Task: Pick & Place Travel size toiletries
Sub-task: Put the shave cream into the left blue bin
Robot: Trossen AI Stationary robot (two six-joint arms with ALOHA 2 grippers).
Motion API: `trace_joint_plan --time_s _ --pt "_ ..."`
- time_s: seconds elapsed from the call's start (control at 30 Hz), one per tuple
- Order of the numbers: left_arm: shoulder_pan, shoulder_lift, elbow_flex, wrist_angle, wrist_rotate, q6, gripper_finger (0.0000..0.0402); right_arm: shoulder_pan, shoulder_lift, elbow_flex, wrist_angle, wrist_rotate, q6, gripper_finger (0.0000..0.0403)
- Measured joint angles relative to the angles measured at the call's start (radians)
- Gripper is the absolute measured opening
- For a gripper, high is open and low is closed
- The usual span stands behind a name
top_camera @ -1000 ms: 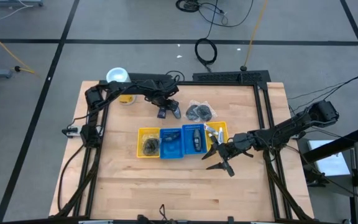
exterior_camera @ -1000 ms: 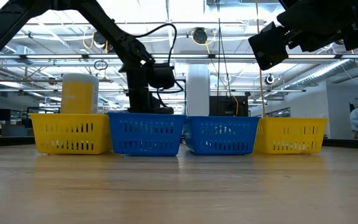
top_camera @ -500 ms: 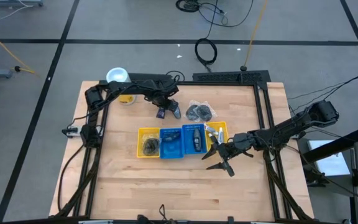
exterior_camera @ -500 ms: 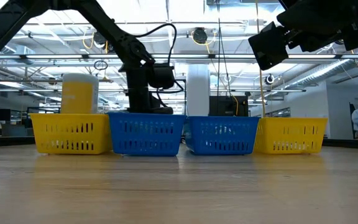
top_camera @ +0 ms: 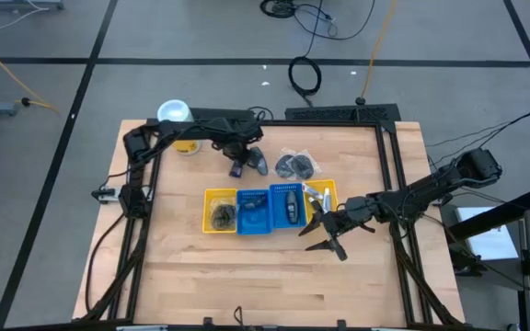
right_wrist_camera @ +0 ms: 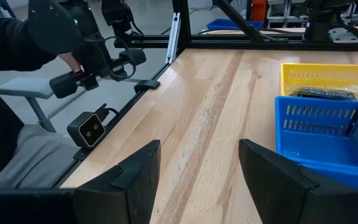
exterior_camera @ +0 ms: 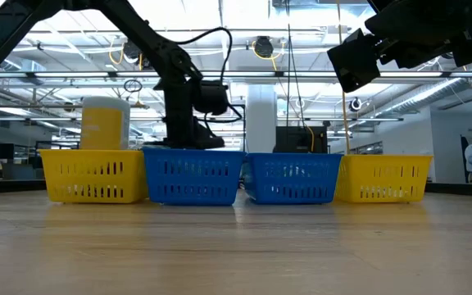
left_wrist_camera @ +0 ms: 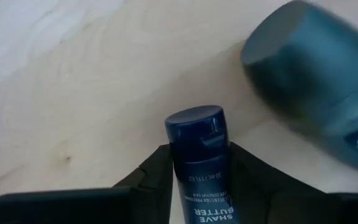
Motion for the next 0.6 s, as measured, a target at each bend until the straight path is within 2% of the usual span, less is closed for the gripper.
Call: trace_joint_plan --time_s 0.23,0.6 --pt "-0.021 -0.058 0.0 -0.038 -0.004 0.047 0.0084 0.0 0.0 0.0 0.0 0.002 0.0 0.021" --pt "-0.124 -0.269 0.0 -0.103 -0.003 0.052 0.0104 0.0 0.0 0.0 0.0 0.025 0.0 0.021"
